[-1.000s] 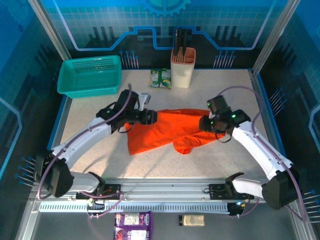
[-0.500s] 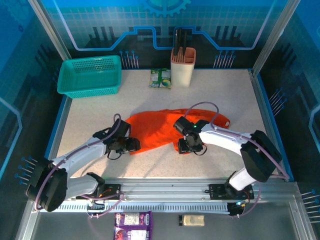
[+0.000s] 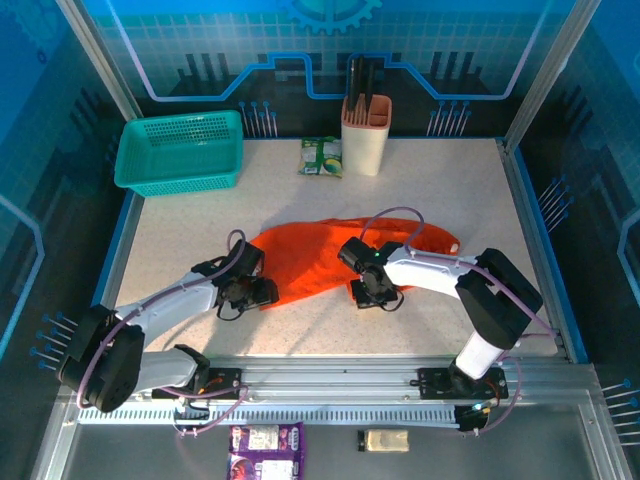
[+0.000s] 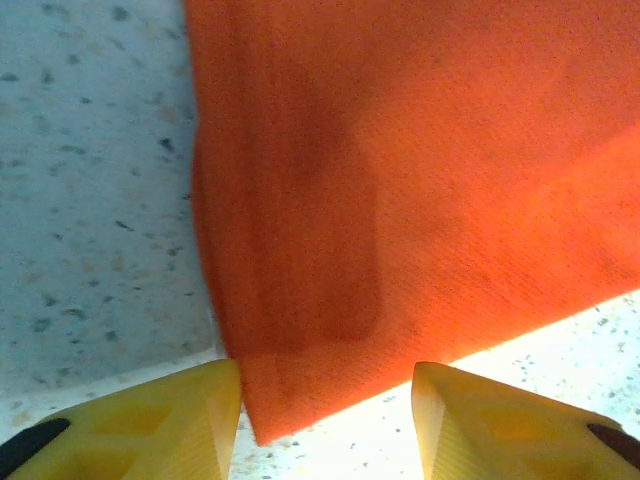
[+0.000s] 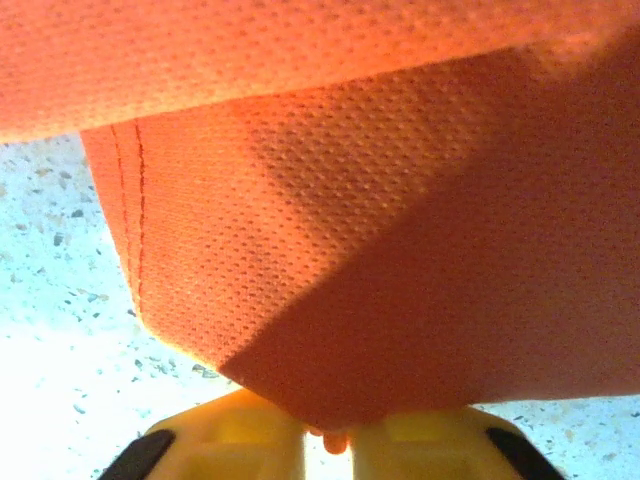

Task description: Fold the inside-out t-shirt

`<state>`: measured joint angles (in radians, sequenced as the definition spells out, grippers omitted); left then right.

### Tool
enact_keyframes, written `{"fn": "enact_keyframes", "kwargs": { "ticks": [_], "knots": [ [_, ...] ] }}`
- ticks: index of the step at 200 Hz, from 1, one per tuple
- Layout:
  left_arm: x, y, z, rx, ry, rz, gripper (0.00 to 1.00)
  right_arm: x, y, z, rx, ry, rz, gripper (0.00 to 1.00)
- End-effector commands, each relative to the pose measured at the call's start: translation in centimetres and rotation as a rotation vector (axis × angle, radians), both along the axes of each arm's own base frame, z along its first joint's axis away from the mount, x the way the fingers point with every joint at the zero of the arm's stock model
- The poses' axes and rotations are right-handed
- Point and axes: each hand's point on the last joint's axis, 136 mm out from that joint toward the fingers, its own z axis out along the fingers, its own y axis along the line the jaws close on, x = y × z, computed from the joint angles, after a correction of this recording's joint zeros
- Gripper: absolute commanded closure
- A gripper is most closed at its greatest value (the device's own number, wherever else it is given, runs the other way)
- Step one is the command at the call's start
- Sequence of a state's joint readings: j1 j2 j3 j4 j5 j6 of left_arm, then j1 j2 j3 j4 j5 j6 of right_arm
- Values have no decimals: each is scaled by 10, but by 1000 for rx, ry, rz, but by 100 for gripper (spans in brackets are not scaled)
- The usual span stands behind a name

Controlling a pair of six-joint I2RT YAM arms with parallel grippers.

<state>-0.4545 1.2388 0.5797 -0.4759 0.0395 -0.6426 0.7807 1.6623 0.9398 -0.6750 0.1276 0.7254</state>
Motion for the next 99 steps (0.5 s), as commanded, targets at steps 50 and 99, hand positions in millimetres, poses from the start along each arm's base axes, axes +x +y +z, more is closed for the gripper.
{"fn": "enact_keyframes", "kwargs": {
  "ticks": [50,99],
  "knots": [
    [-1,4,-8,8,9,34,59,-2,-2,18,5,-45,-2,100],
    [6,1,-2,3,-18,24,86,2,-10,42,3,-103,-18,100]
  ]
}}
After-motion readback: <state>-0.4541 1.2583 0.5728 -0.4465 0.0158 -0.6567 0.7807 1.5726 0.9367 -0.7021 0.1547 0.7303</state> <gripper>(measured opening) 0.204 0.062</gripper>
